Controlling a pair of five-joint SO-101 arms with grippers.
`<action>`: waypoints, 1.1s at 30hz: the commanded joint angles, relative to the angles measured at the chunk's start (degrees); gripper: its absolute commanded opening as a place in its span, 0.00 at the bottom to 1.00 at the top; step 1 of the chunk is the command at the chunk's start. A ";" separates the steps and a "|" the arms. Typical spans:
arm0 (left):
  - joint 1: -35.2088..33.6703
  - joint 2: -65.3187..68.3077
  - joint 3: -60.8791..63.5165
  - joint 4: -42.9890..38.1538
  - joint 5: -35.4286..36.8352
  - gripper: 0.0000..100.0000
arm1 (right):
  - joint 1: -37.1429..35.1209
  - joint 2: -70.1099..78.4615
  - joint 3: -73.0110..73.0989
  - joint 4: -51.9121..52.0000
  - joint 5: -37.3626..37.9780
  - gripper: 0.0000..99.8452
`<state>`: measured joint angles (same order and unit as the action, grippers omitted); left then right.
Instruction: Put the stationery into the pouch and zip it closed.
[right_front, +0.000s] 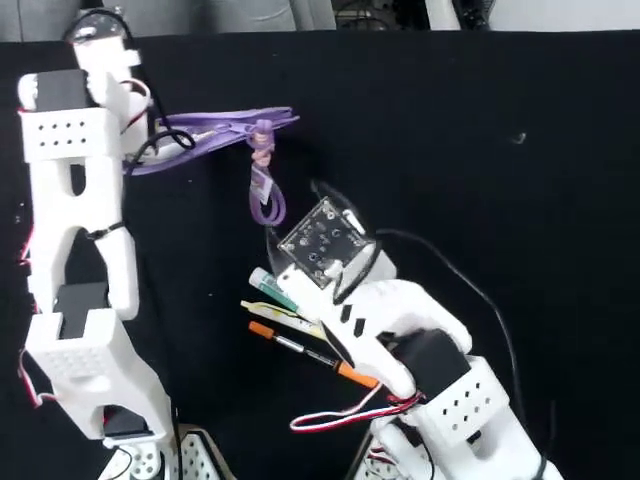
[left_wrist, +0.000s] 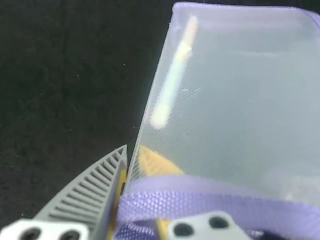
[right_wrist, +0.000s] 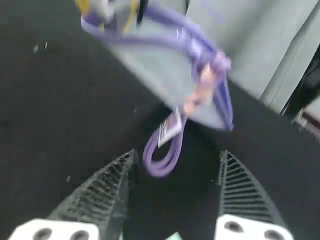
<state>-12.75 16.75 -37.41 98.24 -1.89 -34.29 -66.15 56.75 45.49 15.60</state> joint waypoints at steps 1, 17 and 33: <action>-6.73 0.79 0.66 -0.53 -1.14 0.03 | -0.35 5.49 0.04 5.36 0.79 0.24; -12.00 0.79 0.66 -4.13 -1.41 0.03 | -8.79 46.46 -9.10 3.16 2.81 0.24; -13.93 0.79 0.66 -4.92 -1.41 0.03 | -4.66 64.84 -24.66 2.99 3.25 0.24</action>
<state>-24.44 17.80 -36.18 93.41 -2.77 -39.74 -2.42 36.70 47.60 18.42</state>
